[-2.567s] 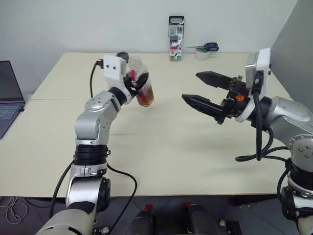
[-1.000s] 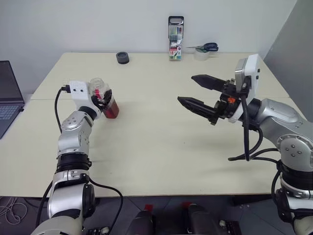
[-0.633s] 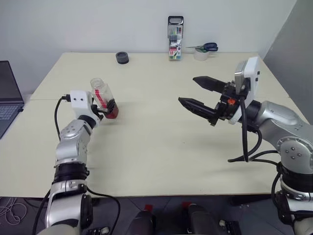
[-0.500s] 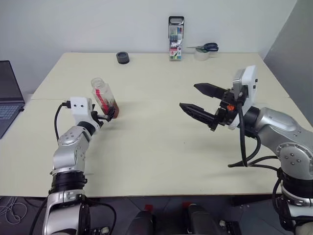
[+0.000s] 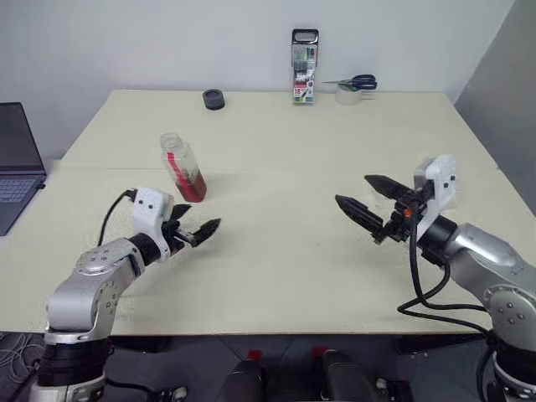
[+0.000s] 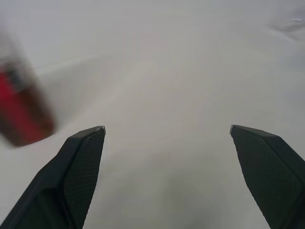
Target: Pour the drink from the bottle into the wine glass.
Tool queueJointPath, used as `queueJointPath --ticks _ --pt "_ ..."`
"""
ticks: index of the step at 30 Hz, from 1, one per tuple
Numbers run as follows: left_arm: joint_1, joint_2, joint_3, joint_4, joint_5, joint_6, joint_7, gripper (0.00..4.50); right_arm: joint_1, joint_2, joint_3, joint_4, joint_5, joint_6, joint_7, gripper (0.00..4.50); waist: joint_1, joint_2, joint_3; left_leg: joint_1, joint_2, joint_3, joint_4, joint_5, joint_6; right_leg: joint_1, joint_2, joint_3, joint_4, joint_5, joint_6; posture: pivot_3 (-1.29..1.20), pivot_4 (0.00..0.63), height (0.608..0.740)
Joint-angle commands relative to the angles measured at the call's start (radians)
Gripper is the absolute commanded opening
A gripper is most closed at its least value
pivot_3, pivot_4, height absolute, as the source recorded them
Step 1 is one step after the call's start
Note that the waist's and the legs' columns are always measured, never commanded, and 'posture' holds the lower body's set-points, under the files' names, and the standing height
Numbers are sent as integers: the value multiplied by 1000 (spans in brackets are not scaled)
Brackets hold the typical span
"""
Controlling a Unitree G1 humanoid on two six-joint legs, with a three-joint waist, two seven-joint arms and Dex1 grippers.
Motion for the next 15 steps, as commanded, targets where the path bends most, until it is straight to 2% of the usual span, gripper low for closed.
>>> queueJointPath --ticks 1,5,10,15 --pt "-69 27 -48 -72 -62 37 -73 4482 35 12 -60 18 -61 4 -89 4500 0 0 0 0 0 0 0 0 0 0 0 0 0 0 0 0 150 740" --pt "-156 26 -119 -54 -64 13 -145 4482 19 131 -163 92 -32 28 -255 4500 -1 0 0 1 1 0 0 0 0 0 1 0 1 0 0 0 150 740" --pt "-220 23 -168 8 -41 -31 -218 4482 -48 238 -238 170 -8 44 -378 4500 -9 1 0 2 2 2 -1 0 0 0 3 0 2 0 -1 0 150 740" --pt "-278 7 -193 70 -24 -64 -252 4482 -153 383 -357 273 120 34 -552 4500 -7 1 0 2 2 2 -1 0 0 0 3 0 2 1 -1 0 150 740"
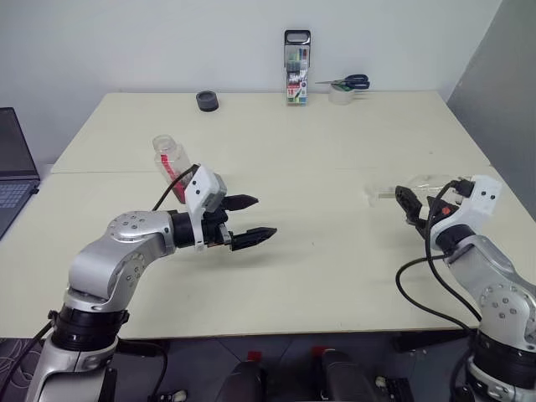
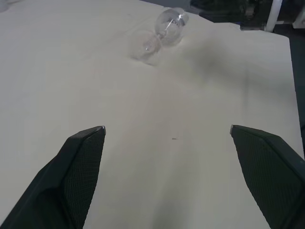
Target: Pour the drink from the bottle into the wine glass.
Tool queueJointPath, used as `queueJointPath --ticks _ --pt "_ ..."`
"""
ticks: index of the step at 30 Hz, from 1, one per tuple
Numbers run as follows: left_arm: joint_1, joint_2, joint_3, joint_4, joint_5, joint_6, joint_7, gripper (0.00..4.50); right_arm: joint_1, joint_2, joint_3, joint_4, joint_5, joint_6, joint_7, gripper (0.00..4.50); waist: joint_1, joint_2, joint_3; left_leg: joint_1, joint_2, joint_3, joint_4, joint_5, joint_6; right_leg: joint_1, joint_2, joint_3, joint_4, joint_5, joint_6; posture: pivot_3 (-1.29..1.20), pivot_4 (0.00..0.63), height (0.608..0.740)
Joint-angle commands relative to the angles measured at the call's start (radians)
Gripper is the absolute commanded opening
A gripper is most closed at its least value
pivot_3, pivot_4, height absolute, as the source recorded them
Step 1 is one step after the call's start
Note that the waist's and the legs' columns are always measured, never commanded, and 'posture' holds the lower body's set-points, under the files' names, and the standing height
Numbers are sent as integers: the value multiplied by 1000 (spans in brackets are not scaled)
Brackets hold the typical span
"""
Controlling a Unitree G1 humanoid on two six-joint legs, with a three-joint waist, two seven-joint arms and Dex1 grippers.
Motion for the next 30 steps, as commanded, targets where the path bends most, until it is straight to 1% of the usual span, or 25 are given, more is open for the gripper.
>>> queueJointPath --ticks 1,6,9,12,22,30 --pt "-50 -7 -5 6 1 -31 -29 4482 -70 90 -99 41 120 -29 -135 4500 1 0 0 0 0 0 0 0 0 0 0 0 0 0 0 0 150 740" --pt "-35 -5 -20 10 17 -56 -51 4482 -119 219 -156 91 256 -89 -287 4500 0 1 0 -1 0 0 0 0 0 -1 0 1 0 0 0 0 150 740" --pt "-33 -7 -22 2 17 -57 -54 4482 -121 254 -167 139 289 -139 -326 4500 -1 1 0 0 0 0 -1 0 0 -1 0 1 0 0 0 0 150 740" --pt "-36 -7 -20 5 17 -58 -57 4482 -134 265 -165 178 314 -189 -339 4500 -2 2 0 0 0 0 -1 0 0 -1 0 1 0 0 0 0 150 740" --pt "-70 -6 -20 44 41 -76 -68 4482 -275 255 -155 444 283 -375 -229 4500 -14 3 0 0 1 1 -1 0 1 -1 2 1 1 0 0 0 150 740" --pt "-90 -14 -19 63 57 -81 -68 4482 -316 225 -143 581 245 -430 -159 4500 -15 3 0 0 1 1 -1 0 1 -1 2 1 1 0 0 0 150 740"
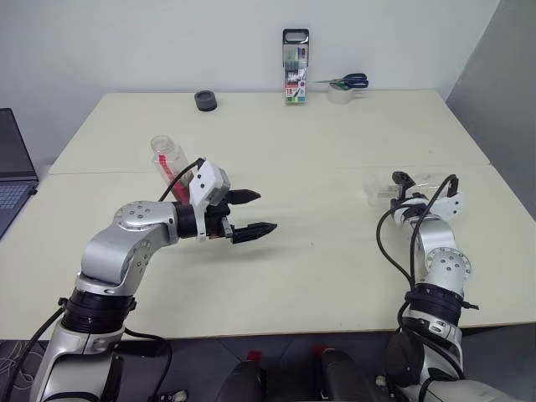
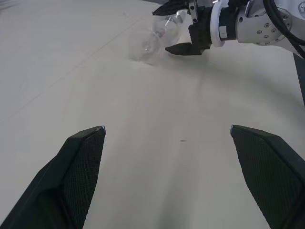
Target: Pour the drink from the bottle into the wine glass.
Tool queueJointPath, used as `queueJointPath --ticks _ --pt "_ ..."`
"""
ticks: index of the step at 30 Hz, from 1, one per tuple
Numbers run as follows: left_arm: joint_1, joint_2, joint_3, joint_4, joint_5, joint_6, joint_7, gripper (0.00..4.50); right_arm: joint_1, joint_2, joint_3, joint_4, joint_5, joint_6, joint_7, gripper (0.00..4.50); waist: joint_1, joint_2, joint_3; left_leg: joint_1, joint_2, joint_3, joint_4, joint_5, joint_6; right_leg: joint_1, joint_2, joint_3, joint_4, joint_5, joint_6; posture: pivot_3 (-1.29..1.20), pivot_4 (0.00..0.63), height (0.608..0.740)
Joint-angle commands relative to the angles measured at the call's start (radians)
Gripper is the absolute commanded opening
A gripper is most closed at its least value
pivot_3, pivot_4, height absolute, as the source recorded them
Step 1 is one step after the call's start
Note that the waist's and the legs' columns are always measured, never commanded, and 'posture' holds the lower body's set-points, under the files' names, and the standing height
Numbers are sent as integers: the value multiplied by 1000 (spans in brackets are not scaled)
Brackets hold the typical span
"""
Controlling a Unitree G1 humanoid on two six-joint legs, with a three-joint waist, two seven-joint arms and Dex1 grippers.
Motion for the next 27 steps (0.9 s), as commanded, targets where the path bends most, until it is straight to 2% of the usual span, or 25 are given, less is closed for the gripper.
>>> queueJointPath --ticks 1,11,17,20,27 --pt "-25 -3 9 -8 0 -24 -9 4482 -37 -18 12 24 -14 -34 47 4500 -1 0 0 0 0 0 0 0 0 0 0 0 0 0 0 0 150 740" --pt "-42 -9 1 0 10 -26 -12 4482 -103 -81 13 231 -74 -56 165 4500 -5 0 0 0 0 0 0 0 0 0 0 0 0 0 0 0 150 740" --pt "-46 -7 2 -3 11 -21 -11 4482 -179 -142 -41 391 -92 -130 209 4500 -5 0 0 0 0 0 0 0 0 0 0 0 0 0 0 0 150 740" --pt "-47 -6 2 -3 14 -20 -11 4500 -193 -151 -46 422 -94 -137 222 3866 -5 0 0 0 0 0 0 0 0 0 0 0 0 0 0 0 150 740" --pt "-52 -8 2 -3 16 -18 -8 4500 -195 -142 -40 418 -98 -117 241 1323 -8 1 0 0 0 0 0 0 0 0 -1 0 0 0 0 0 150 740"
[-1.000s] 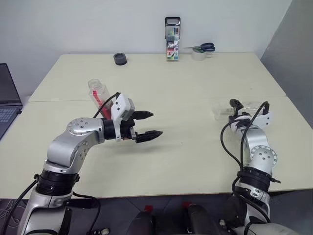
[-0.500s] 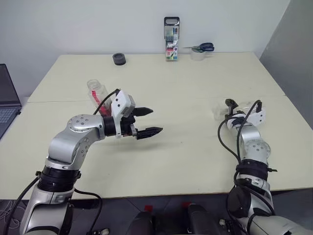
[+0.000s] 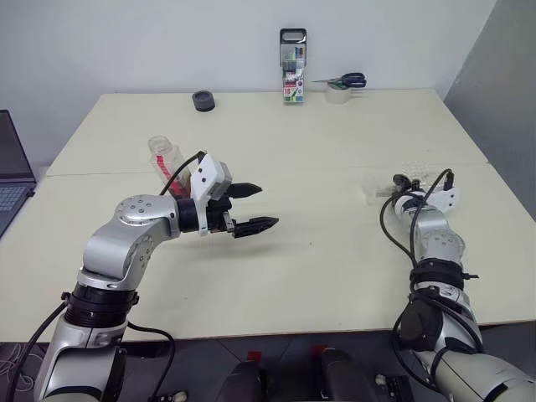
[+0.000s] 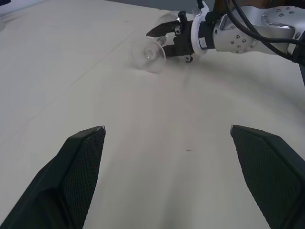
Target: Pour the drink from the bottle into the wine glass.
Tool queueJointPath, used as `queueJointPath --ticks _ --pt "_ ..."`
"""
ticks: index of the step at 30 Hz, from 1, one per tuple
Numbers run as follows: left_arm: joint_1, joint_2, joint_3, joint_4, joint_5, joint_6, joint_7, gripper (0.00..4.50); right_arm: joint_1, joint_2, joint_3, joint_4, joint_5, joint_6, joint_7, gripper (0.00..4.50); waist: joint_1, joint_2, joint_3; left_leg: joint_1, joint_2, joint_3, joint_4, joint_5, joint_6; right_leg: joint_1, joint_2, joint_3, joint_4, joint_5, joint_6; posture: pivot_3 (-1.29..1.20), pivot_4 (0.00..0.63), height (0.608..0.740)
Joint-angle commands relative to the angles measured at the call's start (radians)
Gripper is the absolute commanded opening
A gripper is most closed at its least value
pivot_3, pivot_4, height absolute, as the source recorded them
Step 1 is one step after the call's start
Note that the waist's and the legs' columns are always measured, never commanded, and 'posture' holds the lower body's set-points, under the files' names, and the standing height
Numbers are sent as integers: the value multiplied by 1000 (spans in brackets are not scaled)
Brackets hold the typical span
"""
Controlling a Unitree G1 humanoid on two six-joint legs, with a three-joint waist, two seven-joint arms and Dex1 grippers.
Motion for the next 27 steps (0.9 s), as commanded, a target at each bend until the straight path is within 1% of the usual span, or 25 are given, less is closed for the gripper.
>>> queueJointPath --ticks 1,3,4,8,10,12,13,18,20,23,27 --pt "-24 1 4 -13 -2 -6 -5 4500 -20 2 5 -33 -1 6 25 963 0 0 0 0 0 0 0 0 0 0 0 0 0 0 0 0 150 740" --pt "-25 0 3 -13 -3 -4 -4 4500 -22 5 14 -39 -7 13 33 333 0 0 0 0 0 0 0 0 0 0 0 0 0 0 0 0 150 740" --pt "-24 -1 3 -14 -3 -3 -3 4500 -22 2 28 -42 -21 18 43 288 1 0 0 0 0 0 0 0 0 0 0 0 0 0 0 0 150 740" --pt "-11 -1 6 -28 -6 1 4 4500 -32 -30 160 -78 -162 21 113 288 -3 1 0 0 0 0 0 0 0 0 0 0 0 0 0 0 150 740" --pt "17 2 16 -48 -11 2 13 4500 -35 -47 266 -117 -274 -9 167 288 -3 1 0 0 0 0 0 0 0 0 0 0 0 0 0 0 150 740" --pt "63 9 40 -79 -24 14 25 4500 -25 -76 438 -163 -468 -100 244 288 -5 2 1 0 0 0 0 0 0 -1 0 1 0 0 0 0 150 740" --pt "83 14 50 -91 -28 19 29 4500 -18 -83 496 -177 -538 -142 268 288 -8 3 1 0 0 1 0 0 0 -2 0 1 1 0 0 0 150 740" --pt "186 14 107 -174 -46 47 101 4500 65 -81 692 -208 -828 -351 279 288 -9 2 1 -1 1 1 -1 0 0 -3 0 1 1 0 0 0 150 740" --pt "211 7 123 -206 -60 66 127 4500 105 -78 730 -219 -888 -377 280 288 -4 2 1 -1 0 1 0 0 0 -3 0 1 1 0 0 0 150 740" --pt "239 1 134 -240 -74 83 154 4500 170 -58 728 -257 -904 -373 279 288 6 2 1 -1 -1 0 1 0 0 -2 -1 1 0 0 0 0 150 740" --pt "258 -4 145 -270 -91 100 187 4500 264 -62 736 -342 -945 -349 288 288 14 2 1 -1 -1 -1 1 0 -1 -1 -1 1 -1 0 0 0 150 740"
